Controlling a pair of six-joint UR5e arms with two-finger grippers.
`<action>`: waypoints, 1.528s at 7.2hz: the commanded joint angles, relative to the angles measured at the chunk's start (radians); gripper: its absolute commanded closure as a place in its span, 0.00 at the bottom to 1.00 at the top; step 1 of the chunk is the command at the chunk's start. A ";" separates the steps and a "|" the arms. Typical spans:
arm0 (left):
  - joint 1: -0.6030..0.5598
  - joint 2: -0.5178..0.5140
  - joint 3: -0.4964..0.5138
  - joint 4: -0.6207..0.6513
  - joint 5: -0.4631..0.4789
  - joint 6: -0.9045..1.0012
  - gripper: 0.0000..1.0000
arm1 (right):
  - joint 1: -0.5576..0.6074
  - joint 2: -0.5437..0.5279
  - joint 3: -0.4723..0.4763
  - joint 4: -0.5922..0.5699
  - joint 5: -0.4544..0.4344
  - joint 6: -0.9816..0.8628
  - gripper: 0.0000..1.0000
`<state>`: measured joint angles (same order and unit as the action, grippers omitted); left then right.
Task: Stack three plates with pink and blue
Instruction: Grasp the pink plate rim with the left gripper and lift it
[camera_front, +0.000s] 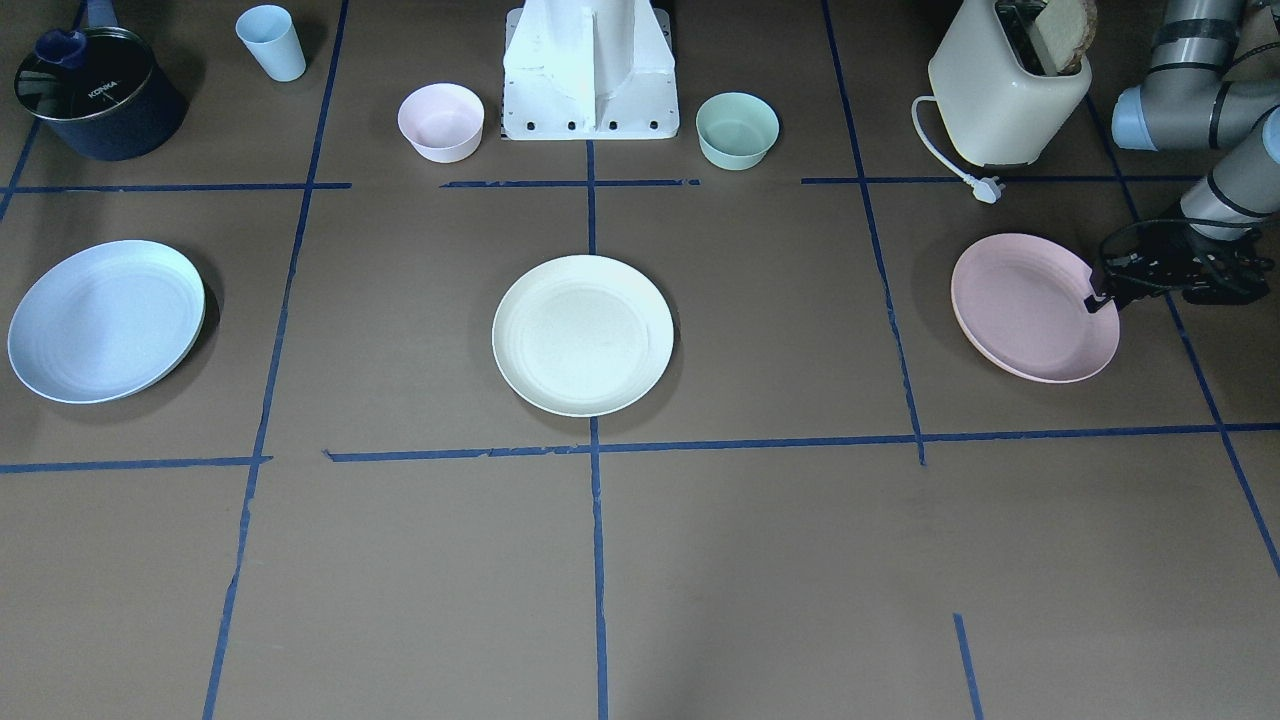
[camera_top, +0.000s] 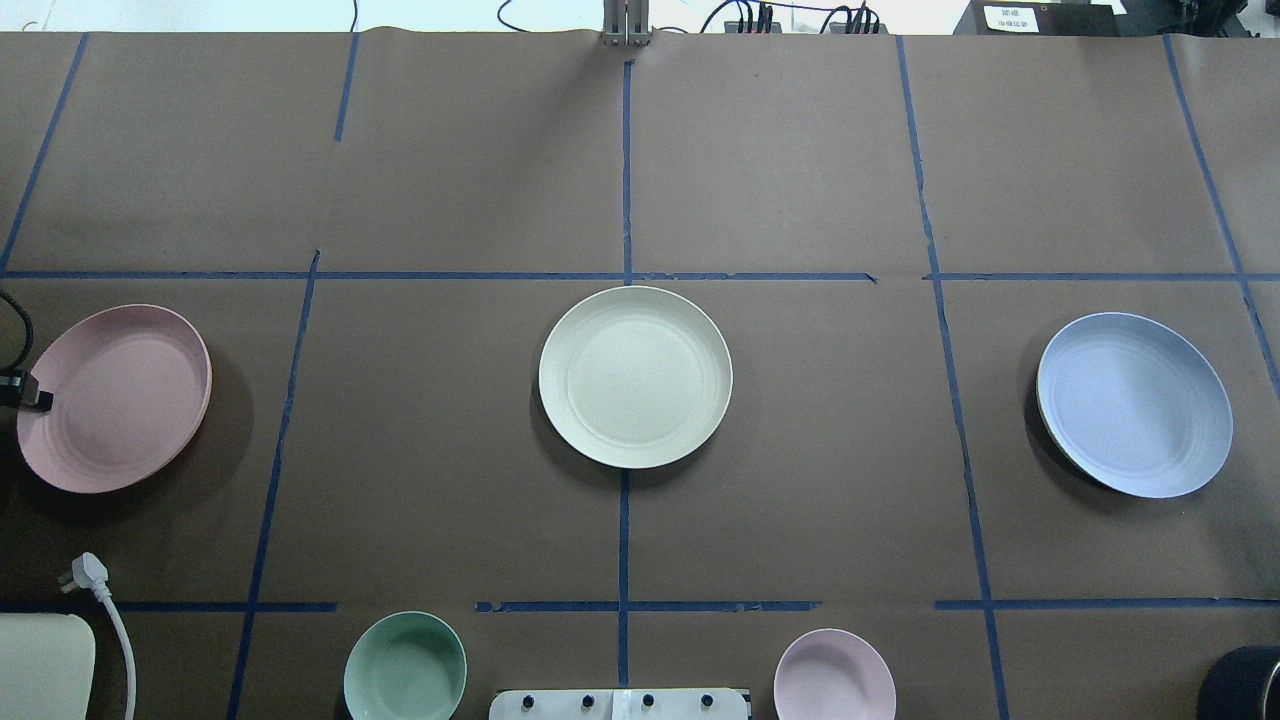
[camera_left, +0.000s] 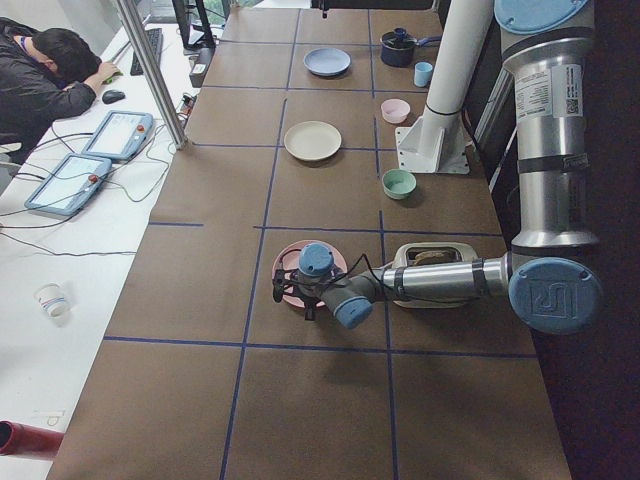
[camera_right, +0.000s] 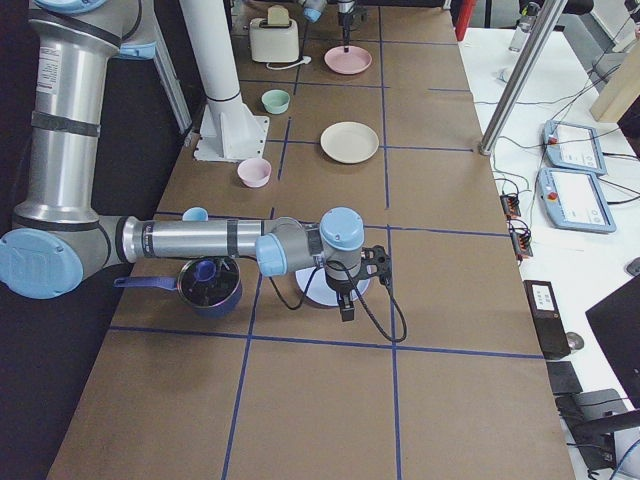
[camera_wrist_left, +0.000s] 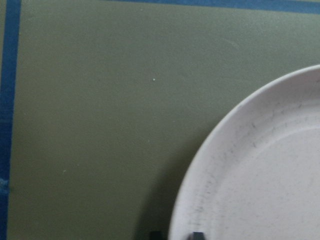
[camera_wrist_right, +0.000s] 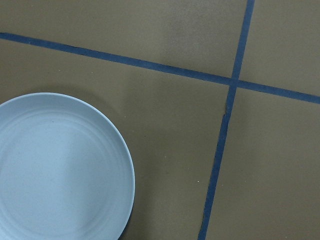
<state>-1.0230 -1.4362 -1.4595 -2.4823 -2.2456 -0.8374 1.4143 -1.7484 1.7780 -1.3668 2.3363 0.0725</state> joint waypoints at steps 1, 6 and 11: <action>-0.006 -0.012 -0.036 0.002 -0.148 -0.014 1.00 | 0.000 0.000 0.001 0.000 0.000 0.000 0.00; 0.074 -0.299 -0.137 0.017 -0.141 -0.552 1.00 | 0.000 -0.002 0.000 -0.002 0.000 0.001 0.00; 0.390 -0.648 -0.137 0.370 0.171 -0.661 1.00 | 0.000 -0.002 -0.014 -0.002 0.000 0.003 0.00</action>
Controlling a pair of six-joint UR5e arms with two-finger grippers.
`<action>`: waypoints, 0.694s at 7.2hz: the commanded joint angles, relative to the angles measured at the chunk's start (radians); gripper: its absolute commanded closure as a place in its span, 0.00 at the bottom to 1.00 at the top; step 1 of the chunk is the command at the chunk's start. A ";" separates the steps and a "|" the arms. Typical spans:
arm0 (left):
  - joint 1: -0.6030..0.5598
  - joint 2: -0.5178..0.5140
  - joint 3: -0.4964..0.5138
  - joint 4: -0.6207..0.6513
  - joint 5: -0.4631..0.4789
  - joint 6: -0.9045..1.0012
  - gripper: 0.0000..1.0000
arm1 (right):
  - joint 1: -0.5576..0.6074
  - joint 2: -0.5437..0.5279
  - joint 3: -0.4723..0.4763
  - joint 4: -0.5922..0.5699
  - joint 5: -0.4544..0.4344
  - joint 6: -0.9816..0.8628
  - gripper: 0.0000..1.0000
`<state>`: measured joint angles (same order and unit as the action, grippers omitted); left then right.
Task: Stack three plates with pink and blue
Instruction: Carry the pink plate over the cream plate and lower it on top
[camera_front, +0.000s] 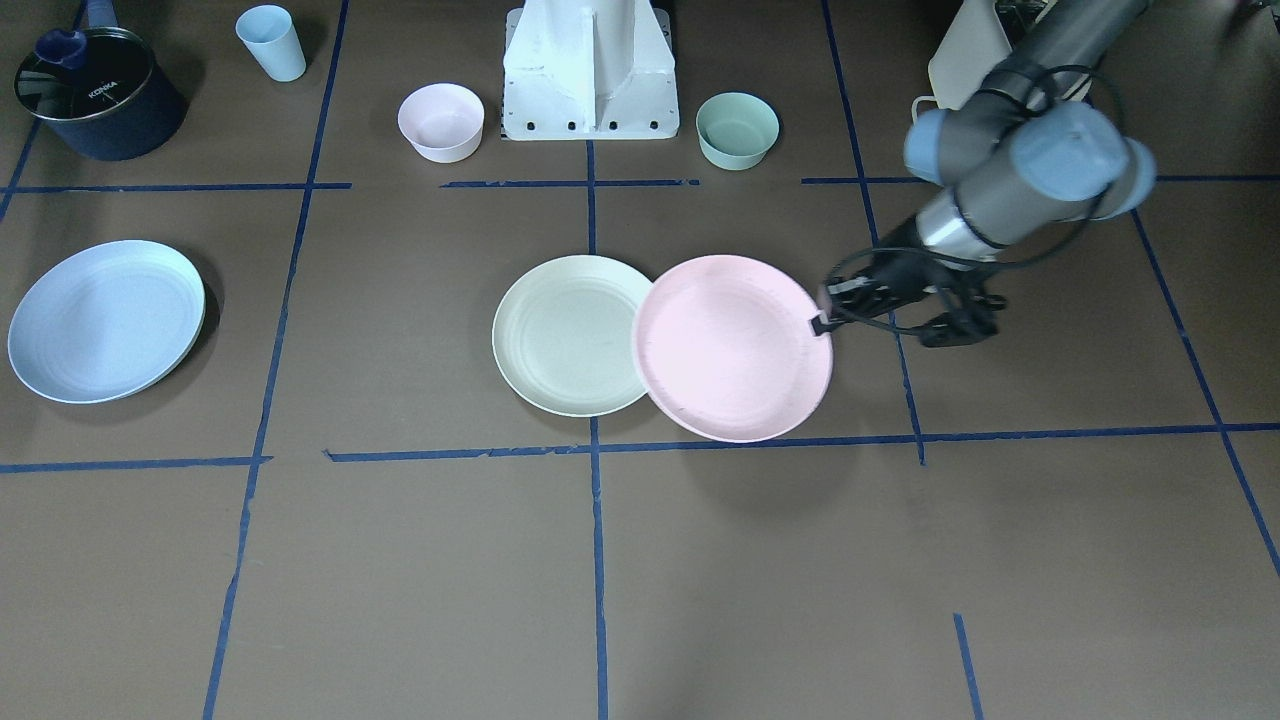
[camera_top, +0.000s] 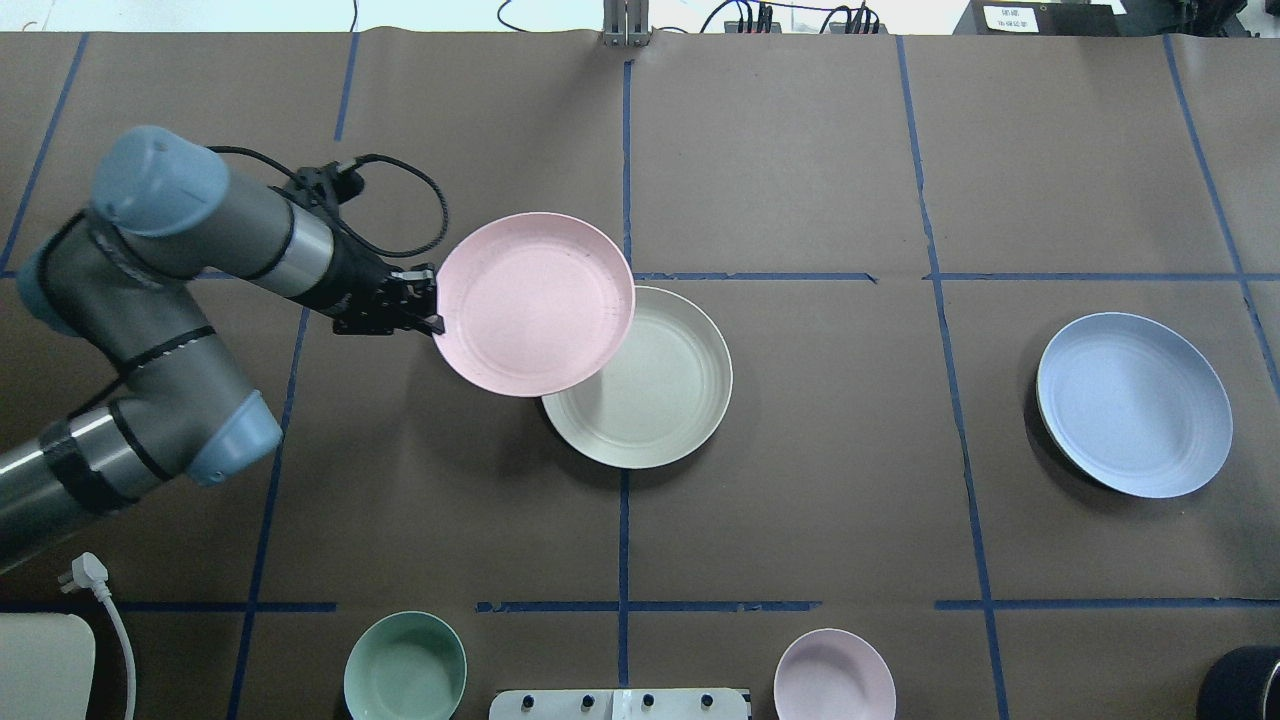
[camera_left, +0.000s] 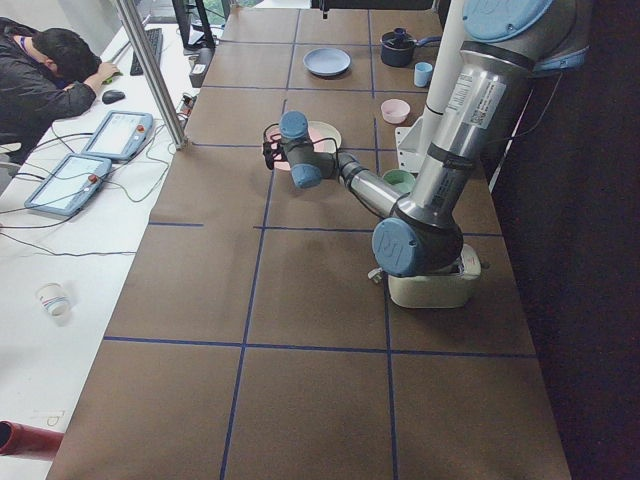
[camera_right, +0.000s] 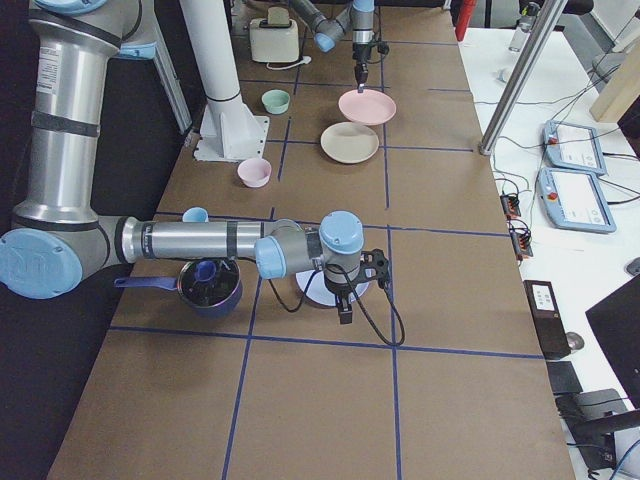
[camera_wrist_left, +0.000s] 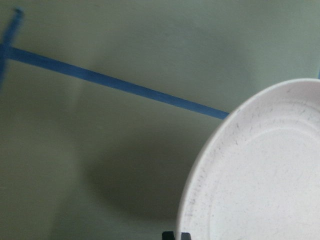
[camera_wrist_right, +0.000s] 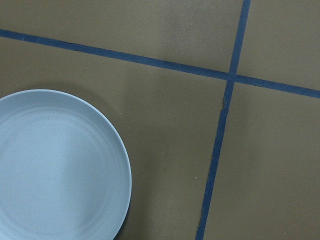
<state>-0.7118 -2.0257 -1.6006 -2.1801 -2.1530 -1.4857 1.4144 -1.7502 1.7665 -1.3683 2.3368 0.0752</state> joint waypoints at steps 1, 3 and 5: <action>0.106 -0.094 0.014 0.100 0.091 -0.013 1.00 | 0.000 0.001 -0.005 0.000 -0.001 0.000 0.00; 0.124 -0.125 0.013 0.158 0.093 -0.011 1.00 | 0.000 0.002 -0.005 0.000 -0.001 0.000 0.00; 0.130 -0.126 0.013 0.160 0.091 -0.011 0.82 | 0.000 0.000 -0.005 0.000 -0.001 0.000 0.00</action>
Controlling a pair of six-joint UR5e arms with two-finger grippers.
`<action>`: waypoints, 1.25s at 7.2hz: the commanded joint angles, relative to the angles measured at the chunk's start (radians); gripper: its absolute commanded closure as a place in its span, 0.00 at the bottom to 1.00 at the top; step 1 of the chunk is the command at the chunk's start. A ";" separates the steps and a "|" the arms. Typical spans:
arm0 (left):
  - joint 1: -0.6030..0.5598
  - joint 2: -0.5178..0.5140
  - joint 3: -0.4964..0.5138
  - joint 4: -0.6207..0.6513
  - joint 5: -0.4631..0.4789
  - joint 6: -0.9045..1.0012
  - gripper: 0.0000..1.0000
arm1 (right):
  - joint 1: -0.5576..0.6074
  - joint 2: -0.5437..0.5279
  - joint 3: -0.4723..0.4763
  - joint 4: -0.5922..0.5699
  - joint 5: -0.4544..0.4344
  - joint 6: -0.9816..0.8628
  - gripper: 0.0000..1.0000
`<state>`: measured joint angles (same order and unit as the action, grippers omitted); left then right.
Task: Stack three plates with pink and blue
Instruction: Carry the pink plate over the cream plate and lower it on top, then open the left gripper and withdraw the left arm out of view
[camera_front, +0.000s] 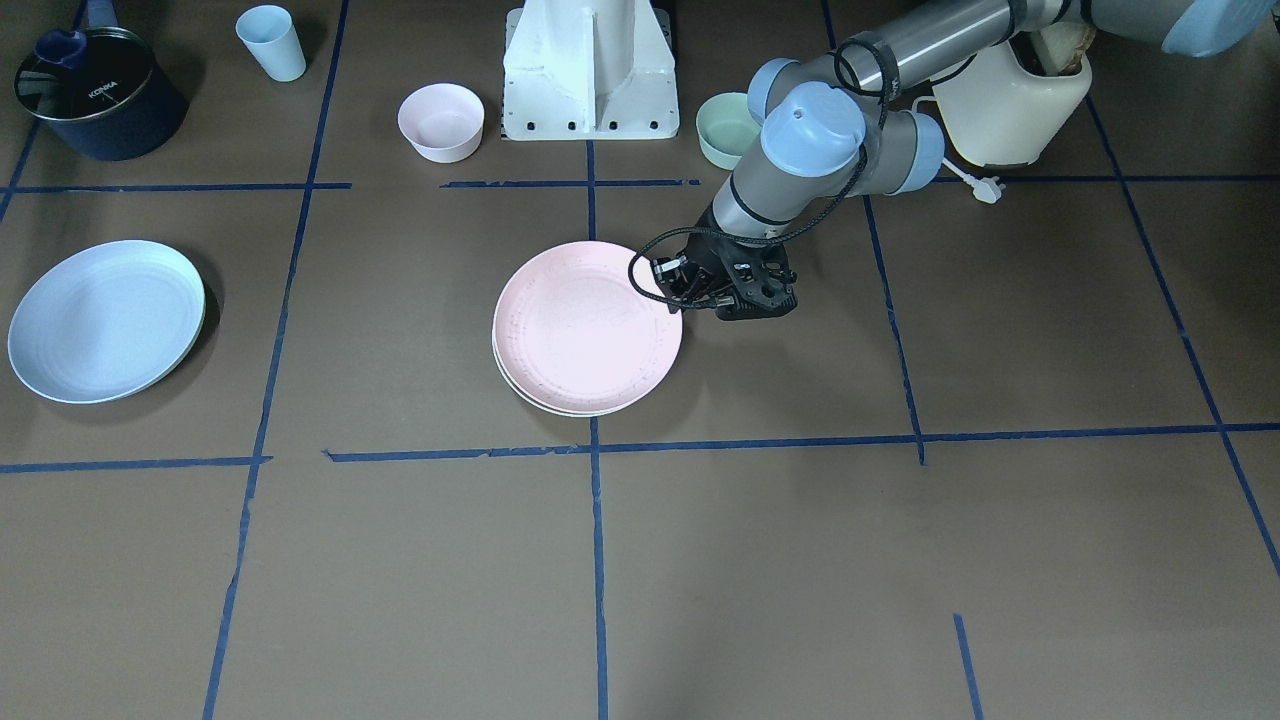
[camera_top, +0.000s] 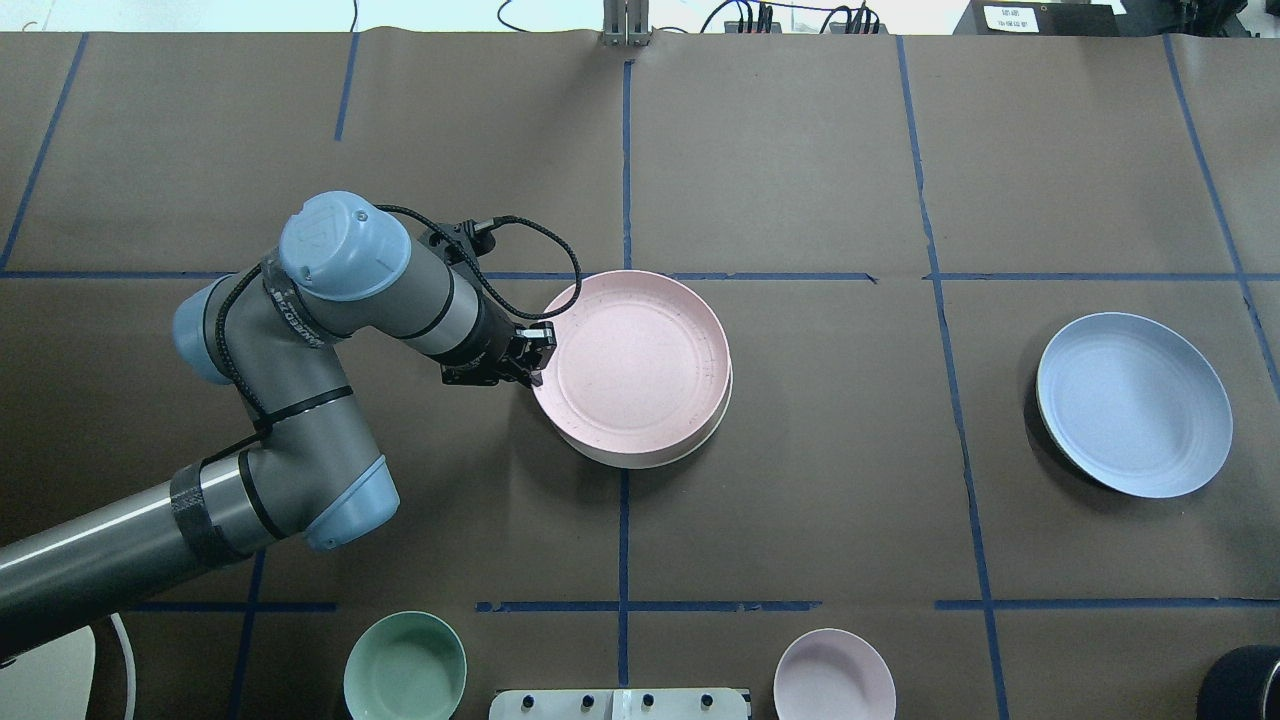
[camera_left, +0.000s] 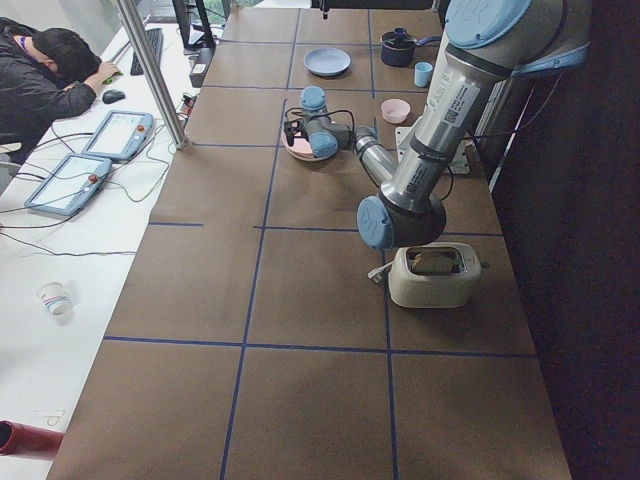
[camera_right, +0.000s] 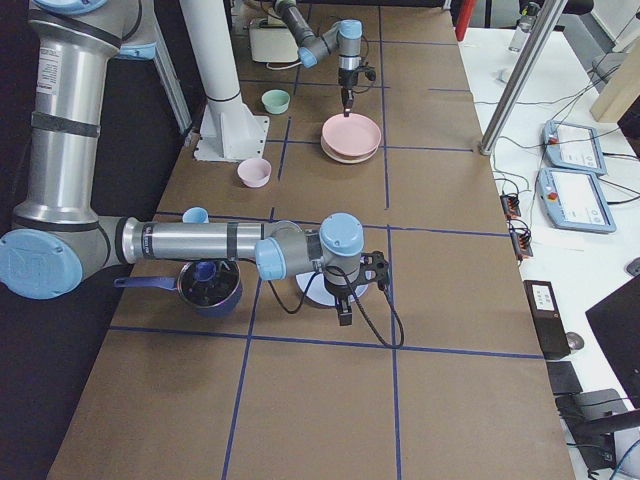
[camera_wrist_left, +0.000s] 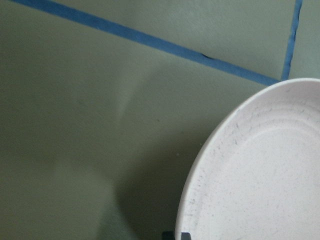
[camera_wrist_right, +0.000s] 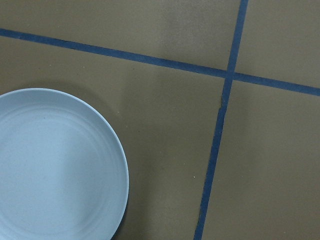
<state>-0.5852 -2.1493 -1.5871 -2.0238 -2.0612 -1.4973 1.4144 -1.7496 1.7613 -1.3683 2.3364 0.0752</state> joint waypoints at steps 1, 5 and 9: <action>0.004 -0.001 -0.001 0.004 0.001 0.009 0.15 | 0.000 0.001 0.000 0.000 0.000 0.000 0.00; -0.168 0.151 -0.124 0.124 -0.115 0.351 0.00 | 0.000 0.001 0.000 0.000 -0.002 0.001 0.00; -0.513 0.508 -0.451 0.582 -0.142 1.187 0.00 | 0.000 0.002 0.001 0.000 0.000 0.000 0.00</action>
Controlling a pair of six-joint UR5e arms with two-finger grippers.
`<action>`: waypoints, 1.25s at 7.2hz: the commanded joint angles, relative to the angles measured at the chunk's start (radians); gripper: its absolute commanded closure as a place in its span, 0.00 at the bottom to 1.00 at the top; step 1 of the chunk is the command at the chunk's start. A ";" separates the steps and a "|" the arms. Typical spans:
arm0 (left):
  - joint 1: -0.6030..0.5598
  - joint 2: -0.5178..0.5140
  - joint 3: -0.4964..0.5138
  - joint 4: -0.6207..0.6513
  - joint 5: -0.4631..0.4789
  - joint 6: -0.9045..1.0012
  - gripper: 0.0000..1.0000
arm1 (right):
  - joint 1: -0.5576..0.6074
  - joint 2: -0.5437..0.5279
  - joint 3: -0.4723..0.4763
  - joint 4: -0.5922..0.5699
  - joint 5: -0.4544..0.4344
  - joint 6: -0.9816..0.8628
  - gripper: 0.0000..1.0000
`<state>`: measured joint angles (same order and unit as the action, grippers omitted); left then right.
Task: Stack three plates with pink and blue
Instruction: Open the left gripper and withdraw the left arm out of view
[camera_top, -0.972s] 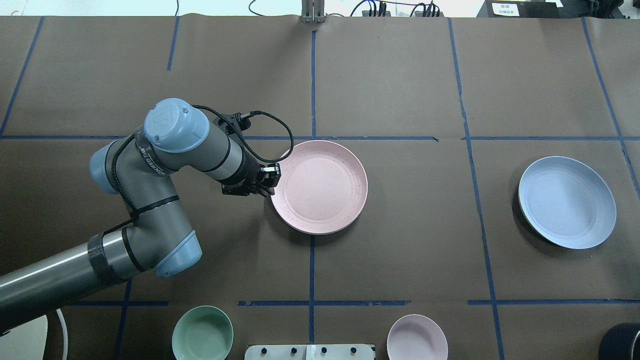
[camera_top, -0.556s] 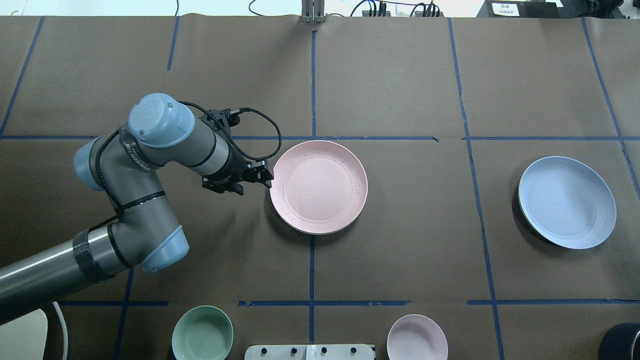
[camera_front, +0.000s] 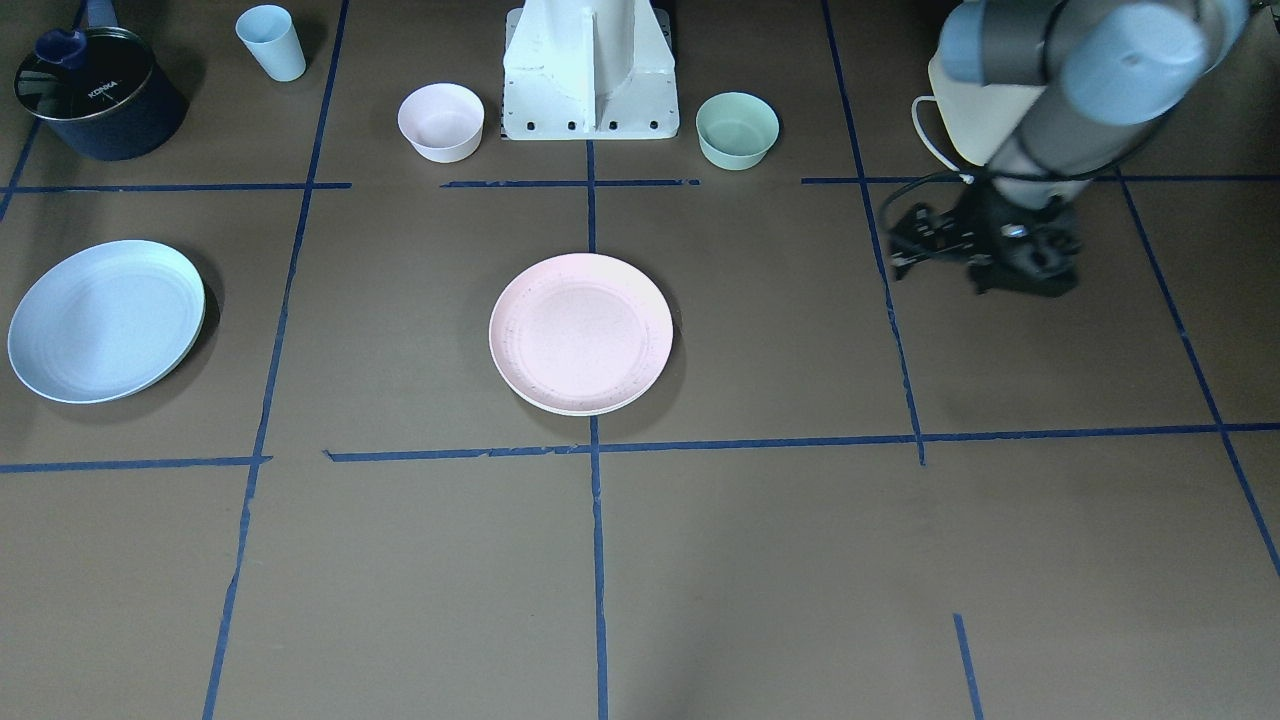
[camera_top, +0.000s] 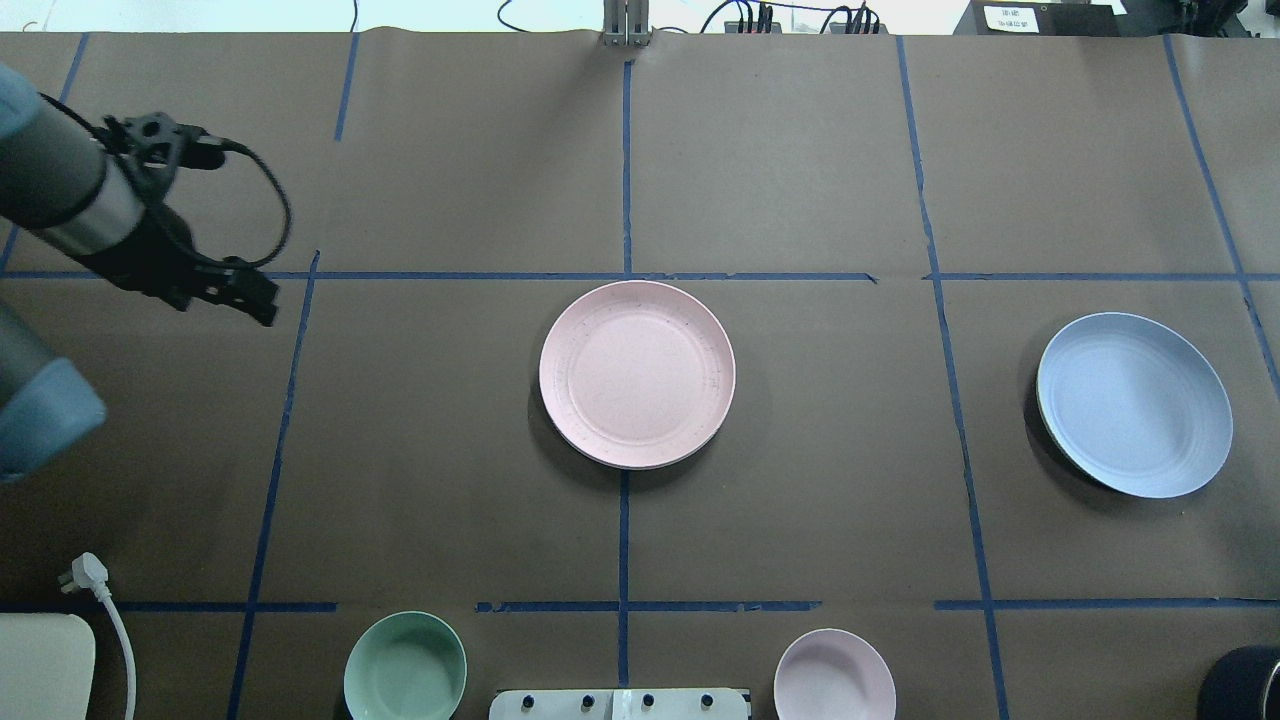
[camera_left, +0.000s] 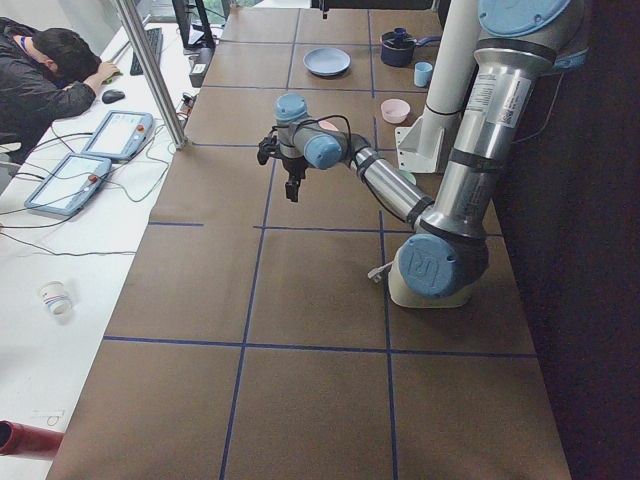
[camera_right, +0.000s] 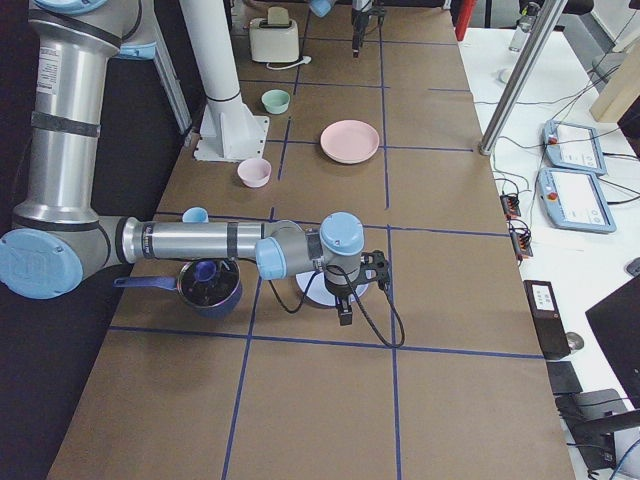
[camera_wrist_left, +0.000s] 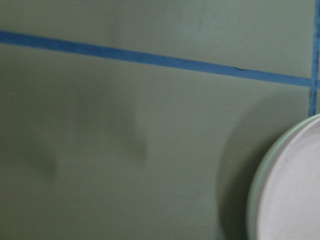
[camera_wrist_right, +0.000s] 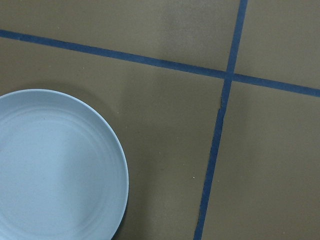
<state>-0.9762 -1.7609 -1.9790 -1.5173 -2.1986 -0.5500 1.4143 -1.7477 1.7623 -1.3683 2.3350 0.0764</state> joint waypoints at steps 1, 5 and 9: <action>-0.251 0.197 -0.046 0.075 -0.024 0.422 0.00 | 0.000 0.000 -0.001 0.000 0.000 -0.001 0.00; -0.626 0.351 0.206 0.055 -0.228 0.783 0.00 | 0.000 -0.001 -0.006 0.000 0.001 0.008 0.00; -0.628 0.357 0.198 0.055 -0.228 0.774 0.00 | -0.125 -0.038 -0.250 0.597 0.023 0.483 0.00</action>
<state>-1.6033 -1.4046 -1.7795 -1.4627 -2.4251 0.2233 1.3619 -1.7813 1.6372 -1.0652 2.3591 0.3444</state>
